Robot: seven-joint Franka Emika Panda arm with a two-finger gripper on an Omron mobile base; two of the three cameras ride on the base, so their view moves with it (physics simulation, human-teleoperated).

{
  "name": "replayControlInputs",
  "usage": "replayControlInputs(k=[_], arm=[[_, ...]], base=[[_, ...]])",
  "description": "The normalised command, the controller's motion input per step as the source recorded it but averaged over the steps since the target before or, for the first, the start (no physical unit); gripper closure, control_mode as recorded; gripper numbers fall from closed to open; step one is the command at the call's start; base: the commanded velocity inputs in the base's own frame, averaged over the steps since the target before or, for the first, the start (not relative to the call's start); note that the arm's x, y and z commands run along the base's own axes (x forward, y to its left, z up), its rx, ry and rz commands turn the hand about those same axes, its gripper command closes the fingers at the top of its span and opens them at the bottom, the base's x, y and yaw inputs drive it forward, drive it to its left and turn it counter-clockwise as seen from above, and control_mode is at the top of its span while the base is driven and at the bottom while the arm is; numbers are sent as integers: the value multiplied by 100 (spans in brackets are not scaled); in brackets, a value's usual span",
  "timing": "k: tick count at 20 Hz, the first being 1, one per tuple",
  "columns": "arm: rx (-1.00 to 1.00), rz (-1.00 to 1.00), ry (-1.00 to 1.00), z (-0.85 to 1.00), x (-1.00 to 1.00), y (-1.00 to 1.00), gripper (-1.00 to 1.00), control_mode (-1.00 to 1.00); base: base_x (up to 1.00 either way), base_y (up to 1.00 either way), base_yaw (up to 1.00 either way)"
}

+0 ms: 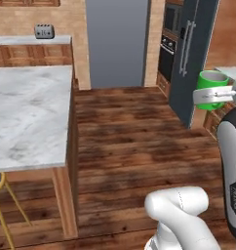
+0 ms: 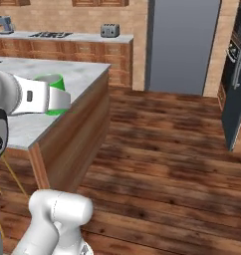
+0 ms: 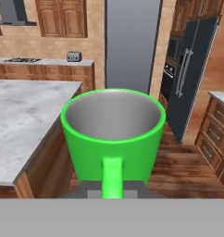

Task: There is a tray on the dining counter. Grab the cup, mug, and pitcher and place them on the tray. The pitcher may be placed next to the tray if it cannot fit the tray.

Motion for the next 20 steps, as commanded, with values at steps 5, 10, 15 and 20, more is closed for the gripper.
replayControlInputs(k=[5,10,15,20], arm=[[0,0,0,0,0,0,100,100],[0,0,0,0,0,0,100,100],[0,0,0,0,0,0,100,100],[0,0,0,0,0,0,100,100]], base=[[-3,98,25],[0,100,4],[0,100,0],[0,100,0]])
